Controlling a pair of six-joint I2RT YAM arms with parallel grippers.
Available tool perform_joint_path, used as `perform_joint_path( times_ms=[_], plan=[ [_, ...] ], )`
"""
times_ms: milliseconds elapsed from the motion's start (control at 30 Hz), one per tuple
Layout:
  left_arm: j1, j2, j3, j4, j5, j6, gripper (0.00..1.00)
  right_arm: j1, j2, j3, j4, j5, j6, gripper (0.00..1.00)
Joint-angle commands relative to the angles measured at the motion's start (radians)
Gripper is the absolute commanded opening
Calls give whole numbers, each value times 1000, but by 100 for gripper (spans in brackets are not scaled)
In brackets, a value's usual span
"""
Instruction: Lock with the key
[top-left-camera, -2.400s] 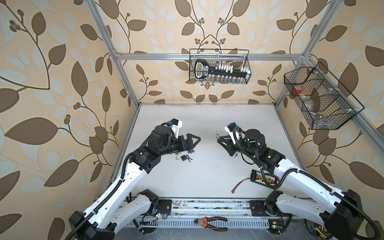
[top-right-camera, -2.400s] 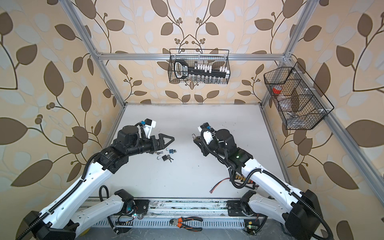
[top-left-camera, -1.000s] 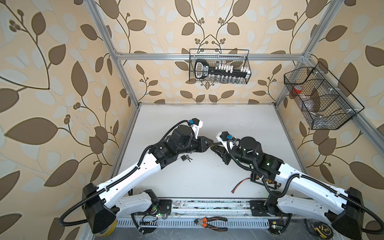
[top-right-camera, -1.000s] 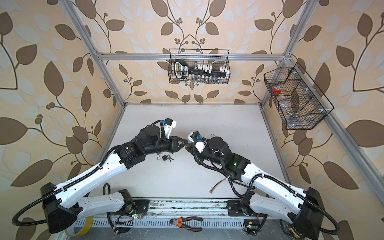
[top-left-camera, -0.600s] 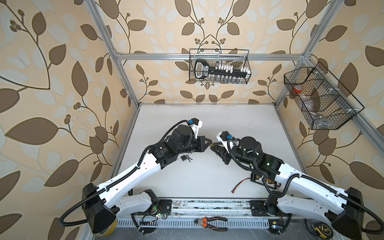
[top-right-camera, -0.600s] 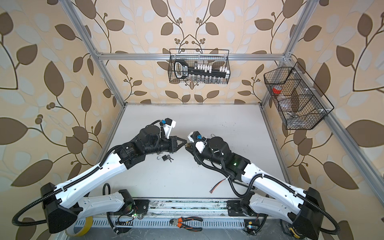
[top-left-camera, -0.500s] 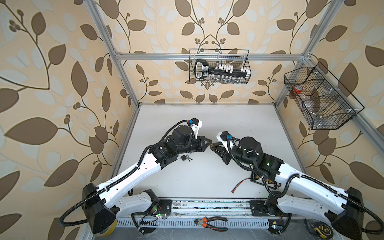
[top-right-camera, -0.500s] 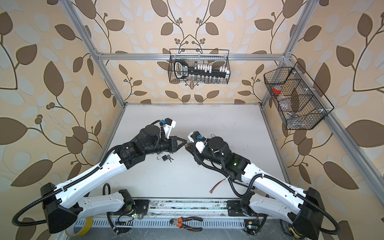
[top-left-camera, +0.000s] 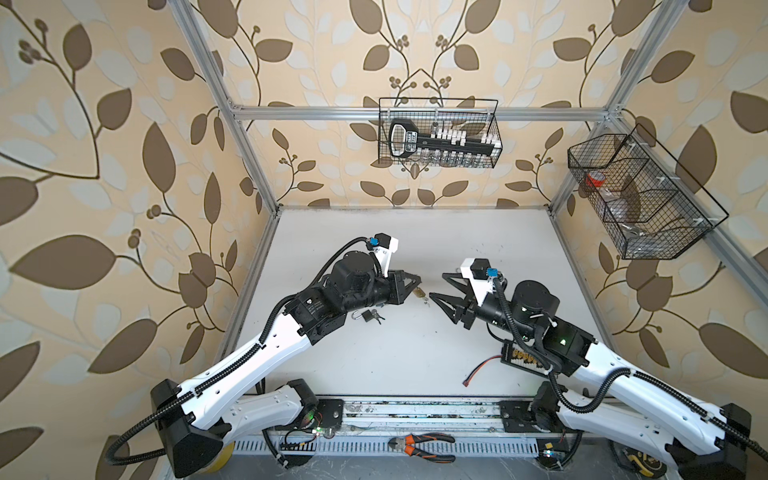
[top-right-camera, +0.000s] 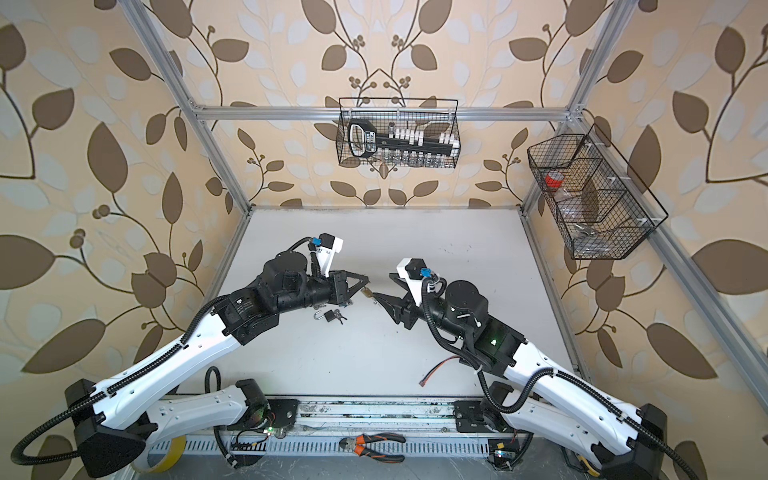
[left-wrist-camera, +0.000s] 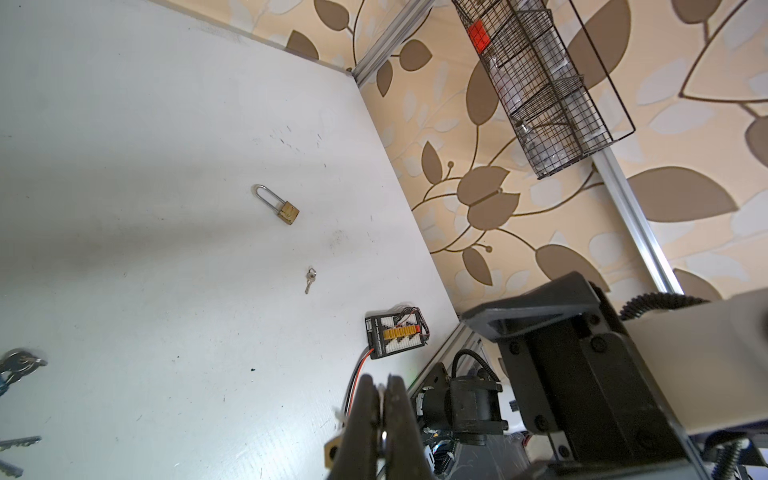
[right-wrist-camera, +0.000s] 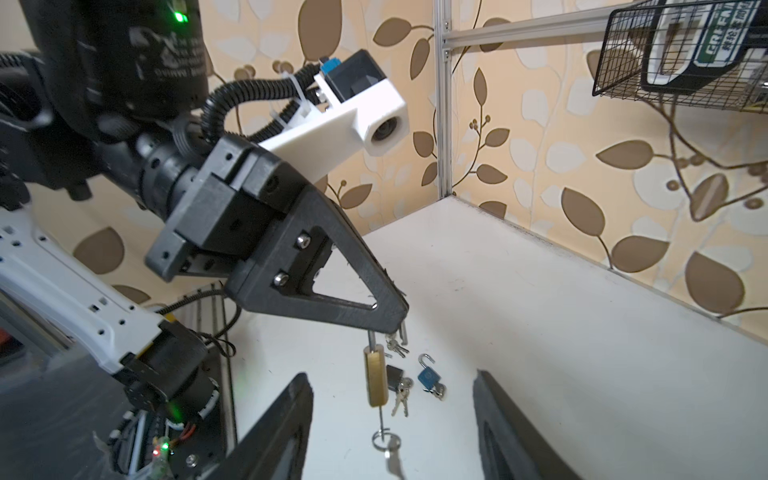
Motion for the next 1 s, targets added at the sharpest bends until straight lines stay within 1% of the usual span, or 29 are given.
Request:
perform_joint_path(
  times_ms=[0, 100, 167, 233, 333, 433, 567, 700, 767, 900, 967],
  plan=[
    [-5, -25, 63, 53, 31, 17, 0, -42, -25, -47, 126, -117, 129, 63],
    [-6, -28, 83, 71, 59, 20, 0, -88, -38, -85, 226, -200, 209, 63],
    [-5, -31, 99, 70, 57, 14, 0, -98, -39, -96, 263, -225, 221, 62],
    [-5, -31, 113, 63, 50, -1, 0, -98, -30, -89, 246, -246, 153, 61],
    [-5, -31, 120, 68, 35, -50, 0, -97, 3, -67, 208, -235, 44, 58],
    [-5, -26, 120, 78, 34, -107, 0, -96, 34, -59, 241, -222, -8, 56],
    [-5, -25, 105, 123, 54, -155, 0, -96, 82, -54, 311, -228, -24, 56],
    [-5, -25, 95, 136, 62, -163, 0, -96, 117, -40, 343, -256, -26, 56],
    [-5, -26, 91, 140, 68, -162, 0, -96, 126, -38, 351, -265, -22, 53],
    [-5, -28, 86, 144, 68, -162, 0, -92, 135, -30, 364, -282, -15, 44],
    [-6, -27, 81, 145, 70, -194, 0, -90, 135, -29, 368, -285, -13, 42]
  ],
)
